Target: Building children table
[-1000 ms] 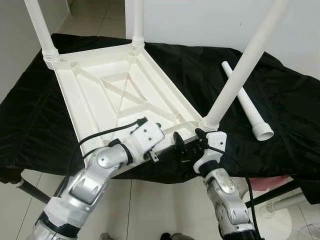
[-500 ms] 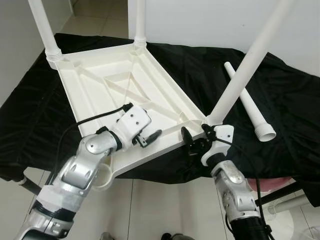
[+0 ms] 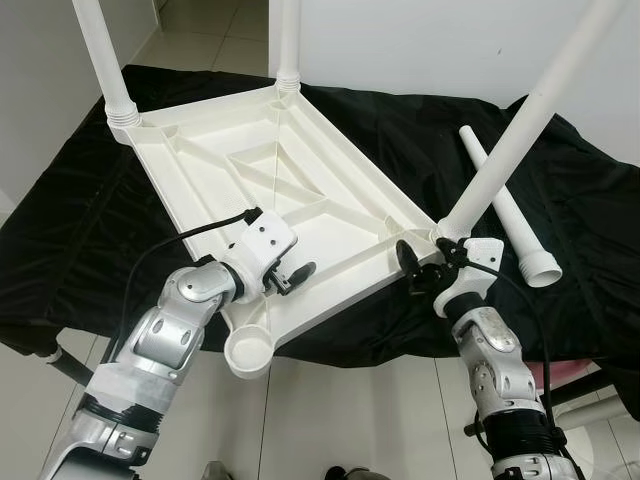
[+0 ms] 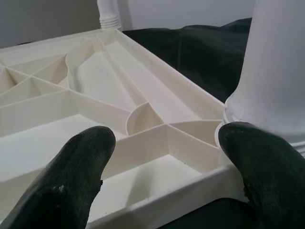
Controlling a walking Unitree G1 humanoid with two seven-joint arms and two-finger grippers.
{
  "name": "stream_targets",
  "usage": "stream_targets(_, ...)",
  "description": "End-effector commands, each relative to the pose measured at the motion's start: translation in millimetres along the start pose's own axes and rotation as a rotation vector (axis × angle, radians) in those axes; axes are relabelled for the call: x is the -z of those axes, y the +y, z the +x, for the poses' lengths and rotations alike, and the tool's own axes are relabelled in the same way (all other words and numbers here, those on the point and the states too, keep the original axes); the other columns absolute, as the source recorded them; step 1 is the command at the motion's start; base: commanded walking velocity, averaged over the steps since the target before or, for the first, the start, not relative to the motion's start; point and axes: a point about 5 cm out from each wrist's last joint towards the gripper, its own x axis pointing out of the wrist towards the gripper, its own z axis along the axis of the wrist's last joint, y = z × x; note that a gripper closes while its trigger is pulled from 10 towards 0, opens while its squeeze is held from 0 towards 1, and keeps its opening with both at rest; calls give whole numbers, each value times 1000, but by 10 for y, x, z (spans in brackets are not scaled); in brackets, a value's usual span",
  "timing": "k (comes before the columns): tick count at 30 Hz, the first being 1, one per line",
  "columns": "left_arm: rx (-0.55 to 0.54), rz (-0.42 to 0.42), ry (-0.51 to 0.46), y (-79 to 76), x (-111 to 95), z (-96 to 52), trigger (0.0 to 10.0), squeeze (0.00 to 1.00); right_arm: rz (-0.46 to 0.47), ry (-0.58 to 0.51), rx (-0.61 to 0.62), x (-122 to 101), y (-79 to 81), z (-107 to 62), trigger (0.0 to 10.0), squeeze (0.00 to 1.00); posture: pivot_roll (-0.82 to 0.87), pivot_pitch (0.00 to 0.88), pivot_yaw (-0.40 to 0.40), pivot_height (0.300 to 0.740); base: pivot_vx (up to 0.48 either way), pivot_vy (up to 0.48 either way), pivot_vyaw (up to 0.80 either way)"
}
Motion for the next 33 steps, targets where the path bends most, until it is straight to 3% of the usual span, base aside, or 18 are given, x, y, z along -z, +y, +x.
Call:
stream_targets(1, -98, -2, 36, 58, 32, 11, 10000, 0, 20, -24, -15, -16, 43, -13, 10000, 0, 24, 112, -73, 740, 0, 0, 0)
stream_targets(14, -115, -37, 34, 99, 0, 42, 10000, 0, 83, -85, -8, -84, 104, 5, 10000, 0, 21, 105, -69, 740, 0, 0, 0)
stream_targets(22, -28, -202, -87, -66, -276, 177, 10000, 0, 163, -167, 58, -172, 129, 9, 10000, 0, 23, 101, -76, 740, 0, 0, 0)
stream_targets(30, 24, -233, -103, -180, -337, 293, 10000, 0, 101, -179, 149, -135, 192, -37, 10000, 0, 23, 98, -76, 740, 0, 0, 0)
stream_targets(33, 47, -235, -98, -274, -337, 345, 10000, 0, 49, -167, 231, -74, 174, -136, 10000, 0, 18, 96, -75, 740, 0, 0, 0)
